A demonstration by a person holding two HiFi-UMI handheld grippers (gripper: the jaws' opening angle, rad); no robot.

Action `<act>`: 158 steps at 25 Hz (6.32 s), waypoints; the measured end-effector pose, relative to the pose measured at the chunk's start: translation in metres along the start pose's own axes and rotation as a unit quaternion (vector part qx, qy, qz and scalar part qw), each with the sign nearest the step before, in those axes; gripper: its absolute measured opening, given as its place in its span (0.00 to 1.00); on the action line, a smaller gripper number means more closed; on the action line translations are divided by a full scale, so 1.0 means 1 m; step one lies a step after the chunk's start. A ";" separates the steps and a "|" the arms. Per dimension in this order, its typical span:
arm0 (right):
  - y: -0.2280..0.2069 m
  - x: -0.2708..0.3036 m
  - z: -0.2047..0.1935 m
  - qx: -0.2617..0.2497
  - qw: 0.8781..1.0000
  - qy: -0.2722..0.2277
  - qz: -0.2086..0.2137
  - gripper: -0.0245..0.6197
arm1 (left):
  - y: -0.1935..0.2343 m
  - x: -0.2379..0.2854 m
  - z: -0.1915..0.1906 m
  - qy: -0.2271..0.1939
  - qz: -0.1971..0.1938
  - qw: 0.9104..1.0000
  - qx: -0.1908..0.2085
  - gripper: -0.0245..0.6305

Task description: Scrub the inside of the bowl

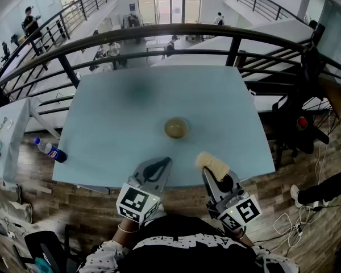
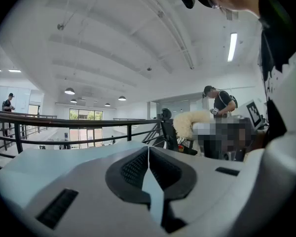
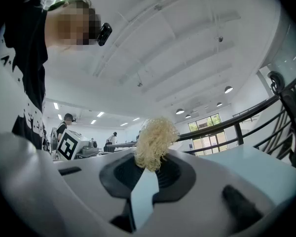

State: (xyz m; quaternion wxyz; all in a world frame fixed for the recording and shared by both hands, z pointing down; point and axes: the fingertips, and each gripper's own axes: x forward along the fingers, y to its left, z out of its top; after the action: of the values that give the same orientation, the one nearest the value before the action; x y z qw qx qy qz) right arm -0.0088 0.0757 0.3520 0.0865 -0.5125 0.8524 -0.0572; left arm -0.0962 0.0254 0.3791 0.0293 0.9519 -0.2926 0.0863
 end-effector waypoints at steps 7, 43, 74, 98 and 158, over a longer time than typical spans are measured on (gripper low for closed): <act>-0.012 -0.016 0.005 0.022 1.000 -0.011 0.000 0.13 | -0.012 0.006 0.003 0.003 0.013 1.000 0.001 0.06; -0.076 -0.071 -0.001 0.036 0.999 0.003 0.012 0.13 | -0.014 0.040 -0.017 0.031 0.115 0.993 -0.025 0.10; -0.124 0.069 0.002 -0.004 0.999 0.039 -0.014 0.13 | 0.143 0.142 -0.109 0.144 0.100 0.976 -0.128 0.21; -0.147 0.114 -0.021 -0.008 0.993 0.092 -0.074 0.13 | 0.172 0.200 -0.190 0.261 0.054 0.943 -0.199 0.19; -0.138 0.189 -0.087 -0.093 0.966 0.224 0.093 0.12 | 0.107 0.178 -0.007 0.198 0.220 0.930 0.217 0.07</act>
State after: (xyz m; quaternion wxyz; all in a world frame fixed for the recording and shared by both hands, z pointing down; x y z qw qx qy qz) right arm 0.0055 -0.1550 0.4463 -0.1496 -0.4107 0.8956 -0.0825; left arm -0.0121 -0.1610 0.4185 -0.1399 0.8102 -0.4573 0.3389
